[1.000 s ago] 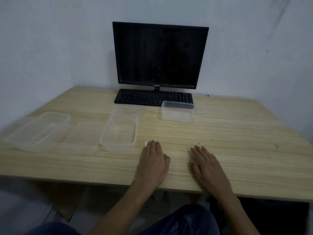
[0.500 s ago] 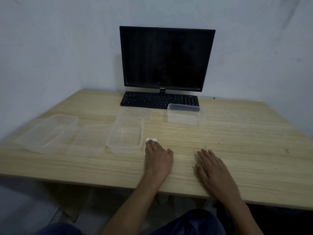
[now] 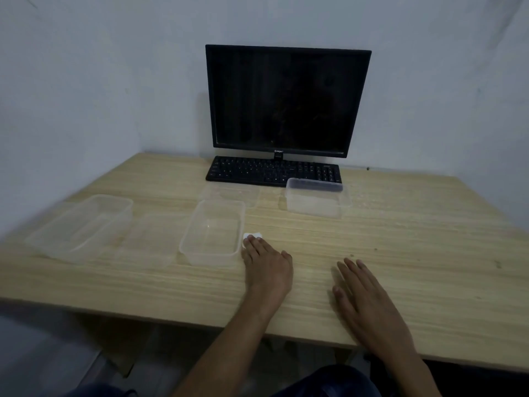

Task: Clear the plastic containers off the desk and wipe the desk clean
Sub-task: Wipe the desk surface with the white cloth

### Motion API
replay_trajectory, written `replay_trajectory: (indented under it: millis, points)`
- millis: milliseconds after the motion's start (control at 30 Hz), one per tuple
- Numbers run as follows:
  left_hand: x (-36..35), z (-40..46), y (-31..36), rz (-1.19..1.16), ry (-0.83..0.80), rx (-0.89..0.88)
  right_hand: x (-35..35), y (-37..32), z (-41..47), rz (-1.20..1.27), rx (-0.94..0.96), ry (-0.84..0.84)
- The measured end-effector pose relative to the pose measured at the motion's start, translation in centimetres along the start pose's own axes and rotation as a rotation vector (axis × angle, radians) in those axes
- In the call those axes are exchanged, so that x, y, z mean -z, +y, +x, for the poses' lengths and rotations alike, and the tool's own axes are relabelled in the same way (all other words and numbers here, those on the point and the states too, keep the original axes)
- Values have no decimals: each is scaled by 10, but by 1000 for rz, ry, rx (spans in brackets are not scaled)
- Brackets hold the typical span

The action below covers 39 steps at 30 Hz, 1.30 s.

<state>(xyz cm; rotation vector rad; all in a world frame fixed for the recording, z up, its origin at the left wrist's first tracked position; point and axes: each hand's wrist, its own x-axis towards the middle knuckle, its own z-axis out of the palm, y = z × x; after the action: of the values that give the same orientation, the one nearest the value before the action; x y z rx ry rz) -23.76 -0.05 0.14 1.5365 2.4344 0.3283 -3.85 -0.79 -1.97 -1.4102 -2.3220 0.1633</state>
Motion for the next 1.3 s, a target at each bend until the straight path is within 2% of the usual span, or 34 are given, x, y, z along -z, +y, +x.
replay_trajectory:
  millis: [200,833,1300]
  points:
    - [1,9,3,112,25,6,-3,2,1,-3,0,8]
    - [-4,-10,-15,3,14,-71,4,-3,0,7,8,-24]
    - [7,39,-4,-37,-21,-65,2,-2,1,49,-4,17]
